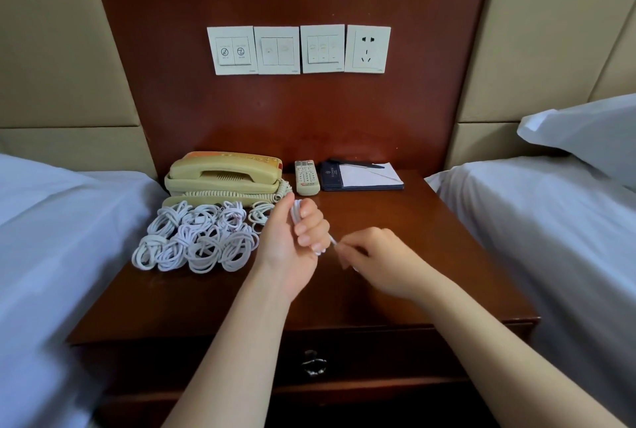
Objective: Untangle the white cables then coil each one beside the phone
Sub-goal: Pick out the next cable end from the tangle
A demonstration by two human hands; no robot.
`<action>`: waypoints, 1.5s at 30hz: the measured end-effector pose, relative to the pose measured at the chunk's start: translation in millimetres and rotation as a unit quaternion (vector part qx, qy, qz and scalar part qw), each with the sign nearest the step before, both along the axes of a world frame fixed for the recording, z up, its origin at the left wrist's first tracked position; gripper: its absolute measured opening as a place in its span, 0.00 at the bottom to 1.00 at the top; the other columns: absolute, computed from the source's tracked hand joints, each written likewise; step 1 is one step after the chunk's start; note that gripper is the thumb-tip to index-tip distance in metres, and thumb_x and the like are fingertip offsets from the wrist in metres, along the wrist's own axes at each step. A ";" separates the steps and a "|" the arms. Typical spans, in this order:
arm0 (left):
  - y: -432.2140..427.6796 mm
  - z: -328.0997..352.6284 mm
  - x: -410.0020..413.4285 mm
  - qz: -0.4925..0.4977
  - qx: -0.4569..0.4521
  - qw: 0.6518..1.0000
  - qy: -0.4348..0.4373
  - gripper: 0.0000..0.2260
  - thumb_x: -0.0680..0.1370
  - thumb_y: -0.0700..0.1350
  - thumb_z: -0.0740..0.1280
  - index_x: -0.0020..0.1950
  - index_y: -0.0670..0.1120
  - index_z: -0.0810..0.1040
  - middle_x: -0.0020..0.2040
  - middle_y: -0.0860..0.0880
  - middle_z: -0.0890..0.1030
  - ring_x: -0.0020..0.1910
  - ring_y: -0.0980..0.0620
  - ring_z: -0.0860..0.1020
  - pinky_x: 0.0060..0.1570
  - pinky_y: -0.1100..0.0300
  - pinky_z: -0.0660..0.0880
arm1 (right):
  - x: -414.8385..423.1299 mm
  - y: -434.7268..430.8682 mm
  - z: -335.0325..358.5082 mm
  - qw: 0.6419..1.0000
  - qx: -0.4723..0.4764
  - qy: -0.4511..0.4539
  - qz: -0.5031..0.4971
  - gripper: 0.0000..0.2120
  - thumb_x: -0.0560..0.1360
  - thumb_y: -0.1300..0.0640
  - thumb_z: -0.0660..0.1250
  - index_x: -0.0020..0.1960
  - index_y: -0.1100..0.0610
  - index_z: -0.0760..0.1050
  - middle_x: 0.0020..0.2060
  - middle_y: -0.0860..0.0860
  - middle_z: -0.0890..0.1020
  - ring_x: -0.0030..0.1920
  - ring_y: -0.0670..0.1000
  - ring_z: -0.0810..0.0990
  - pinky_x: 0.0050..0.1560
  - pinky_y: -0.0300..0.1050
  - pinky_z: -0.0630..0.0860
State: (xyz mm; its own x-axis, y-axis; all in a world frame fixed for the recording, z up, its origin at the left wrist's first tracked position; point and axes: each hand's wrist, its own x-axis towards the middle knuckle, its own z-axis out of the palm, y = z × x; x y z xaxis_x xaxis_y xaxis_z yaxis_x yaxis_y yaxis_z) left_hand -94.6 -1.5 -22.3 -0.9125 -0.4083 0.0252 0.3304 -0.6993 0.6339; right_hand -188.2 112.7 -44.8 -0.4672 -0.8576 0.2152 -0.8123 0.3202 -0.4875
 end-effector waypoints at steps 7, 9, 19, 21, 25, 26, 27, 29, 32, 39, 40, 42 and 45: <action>-10.1 -4.1 -4.6 0.094 -0.024 0.993 -0.067 0.21 0.84 0.50 0.48 0.31 0.47 0.61 0.20 0.54 0.59 0.17 0.59 0.57 0.19 0.66 0.56 | 30.0 5.5 11.7 0.986 0.140 0.072 0.057 0.11 0.80 0.50 0.55 0.48 0.52 0.75 0.41 0.51 0.79 0.44 0.55 0.77 0.47 0.53 0.76; -12.1 -6.5 -9.1 0.129 -0.062 0.984 -0.101 0.21 0.84 0.50 0.48 0.32 0.46 0.61 0.19 0.54 0.59 0.16 0.58 0.58 0.18 0.66 0.56 | 36.8 7.0 15.9 0.986 0.132 0.084 0.062 0.13 0.81 0.50 0.54 0.46 0.54 0.74 0.39 0.51 0.78 0.42 0.56 0.77 0.44 0.51 0.75; 3.9 -16.1 -9.7 0.170 -0.408 0.868 -0.225 0.20 0.84 0.45 0.52 0.36 0.41 0.73 0.27 0.48 0.75 0.20 0.60 0.73 0.23 0.68 0.70 | 32.7 18.0 29.7 0.978 0.007 0.209 -0.016 0.12 0.79 0.44 0.57 0.44 0.50 0.72 0.35 0.47 0.73 0.40 0.53 0.75 0.36 0.44 0.64; 7.0 -15.6 -9.8 0.135 -0.438 0.856 -0.238 0.20 0.84 0.46 0.51 0.37 0.40 0.74 0.27 0.47 0.75 0.20 0.58 0.74 0.22 0.69 0.69 | 29.3 20.4 32.7 0.974 0.005 0.224 -0.033 0.12 0.78 0.42 0.58 0.42 0.48 0.69 0.34 0.46 0.73 0.40 0.53 0.75 0.32 0.44 0.61; 13.9 -14.0 -9.3 0.041 -0.479 0.838 -0.259 0.21 0.84 0.47 0.50 0.37 0.40 0.73 0.24 0.48 0.75 0.21 0.54 0.74 0.23 0.65 0.70 | 18.9 26.8 35.7 0.972 -0.014 0.229 -0.055 0.16 0.76 0.39 0.61 0.38 0.49 0.66 0.32 0.46 0.72 0.35 0.50 0.71 0.30 0.37 0.60; 15.2 -13.6 -8.9 0.012 -0.476 0.842 -0.254 0.22 0.84 0.47 0.50 0.35 0.40 0.73 0.24 0.48 0.74 0.22 0.53 0.73 0.24 0.64 0.70 | 16.7 27.7 35.3 0.972 -0.019 0.226 -0.057 0.16 0.75 0.39 0.61 0.37 0.49 0.66 0.32 0.46 0.73 0.35 0.49 0.71 0.30 0.37 0.60; 16.6 -13.3 -8.7 -0.023 -0.465 0.850 -0.246 0.22 0.84 0.47 0.50 0.34 0.41 0.71 0.23 0.48 0.73 0.22 0.52 0.72 0.24 0.63 0.69 | 14.3 28.6 34.9 0.974 -0.022 0.219 -0.059 0.16 0.75 0.39 0.62 0.37 0.49 0.67 0.32 0.46 0.73 0.34 0.48 0.71 0.30 0.37 0.61; 18.4 -12.0 -6.4 -0.110 -0.417 0.873 -0.227 0.22 0.84 0.47 0.50 0.33 0.42 0.69 0.23 0.49 0.70 0.22 0.52 0.69 0.25 0.63 0.65 | 7.8 29.9 34.1 0.981 -0.017 0.185 -0.055 0.16 0.74 0.40 0.64 0.35 0.48 0.66 0.30 0.45 0.72 0.32 0.45 0.70 0.29 0.37 0.60; 18.5 -8.4 -1.9 -0.204 -0.365 0.883 -0.212 0.20 0.83 0.48 0.49 0.34 0.44 0.66 0.24 0.51 0.66 0.21 0.55 0.63 0.23 0.65 0.60 | -3.1 32.1 30.4 0.993 -0.046 0.111 -0.014 0.18 0.73 0.44 0.68 0.31 0.46 0.64 0.26 0.45 0.69 0.28 0.45 0.67 0.29 0.39 0.60; 14.7 -0.6 1.8 -0.276 -0.292 0.904 -0.145 0.20 0.80 0.46 0.50 0.28 0.46 0.65 0.21 0.55 0.58 0.18 0.60 0.55 0.18 0.69 0.53 | -12.7 29.3 24.4 0.985 -0.166 0.028 0.047 0.15 0.78 0.50 0.62 0.33 0.53 0.70 0.25 0.44 0.68 0.29 0.44 0.66 0.31 0.39 0.61; 14.7 -1.6 2.0 -0.285 -0.278 0.907 -0.134 0.21 0.80 0.47 0.50 0.28 0.46 0.65 0.21 0.55 0.58 0.18 0.61 0.55 0.17 0.69 0.54 | -14.1 27.6 22.9 0.984 -0.174 0.020 0.040 0.16 0.79 0.52 0.60 0.33 0.51 0.68 0.25 0.44 0.67 0.29 0.44 0.66 0.31 0.39 0.61; 14.9 -4.0 1.8 -0.284 -0.249 0.919 -0.116 0.22 0.81 0.48 0.50 0.27 0.47 0.65 0.21 0.55 0.58 0.18 0.61 0.56 0.18 0.69 0.55 | -16.4 23.8 19.7 0.982 -0.185 0.007 0.028 0.17 0.81 0.55 0.58 0.33 0.48 0.64 0.26 0.44 0.67 0.29 0.44 0.67 0.31 0.39 0.62; 13.1 -5.4 1.1 -0.246 -0.214 0.939 -0.107 0.22 0.81 0.48 0.51 0.27 0.47 0.64 0.21 0.55 0.58 0.18 0.61 0.56 0.18 0.69 0.55 | -18.1 18.0 15.1 0.981 -0.190 -0.002 0.027 0.14 0.81 0.57 0.56 0.37 0.48 0.67 0.28 0.45 0.71 0.30 0.44 0.69 0.33 0.43 0.66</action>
State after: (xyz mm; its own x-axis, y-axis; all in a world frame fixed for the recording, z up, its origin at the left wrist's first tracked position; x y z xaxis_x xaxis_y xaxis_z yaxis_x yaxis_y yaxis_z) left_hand -93.5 11.6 -27.7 -0.9909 0.0702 -0.1151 -0.1336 -0.3988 0.9072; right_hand -206.2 130.7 -29.7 -0.4251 -0.7391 0.5225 -0.8206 0.0711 -0.5671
